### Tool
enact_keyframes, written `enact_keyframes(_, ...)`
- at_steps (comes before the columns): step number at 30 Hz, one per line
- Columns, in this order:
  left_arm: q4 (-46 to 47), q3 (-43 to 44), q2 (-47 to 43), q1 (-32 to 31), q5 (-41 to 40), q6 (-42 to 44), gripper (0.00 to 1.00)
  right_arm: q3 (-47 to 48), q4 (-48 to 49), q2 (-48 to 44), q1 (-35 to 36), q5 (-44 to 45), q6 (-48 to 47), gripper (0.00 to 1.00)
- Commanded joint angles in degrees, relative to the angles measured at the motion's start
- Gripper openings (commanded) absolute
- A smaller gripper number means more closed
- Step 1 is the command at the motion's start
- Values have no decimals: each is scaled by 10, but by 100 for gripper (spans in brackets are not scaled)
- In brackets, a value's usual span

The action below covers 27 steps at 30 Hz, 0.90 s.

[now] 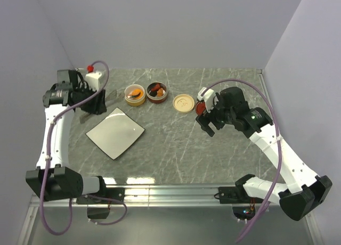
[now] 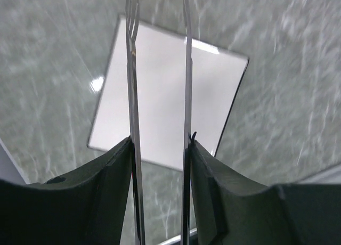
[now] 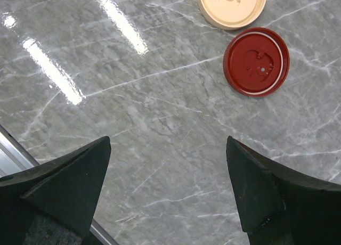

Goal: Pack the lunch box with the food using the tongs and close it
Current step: Put down the clamp

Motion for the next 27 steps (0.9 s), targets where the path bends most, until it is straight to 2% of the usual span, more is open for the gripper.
enact_keyframes(1,-22,-70,-51,29,35,87,50,-2,5,-19,-5,4,5,96)
enact_keyframes(6,-13,-166,-86,43,31,139,50,1,1,-18,-5,0,4,96)
enact_keyframes(12,24,-228,-73,43,12,175,52,3,-2,-15,-5,-3,4,95)
enact_keyframes(22,55,-266,-28,44,-6,227,55,-5,1,-14,-6,-2,5,96)
enact_keyframes(27,83,-307,-3,43,-56,267,56,1,0,-6,-5,-4,5,96)
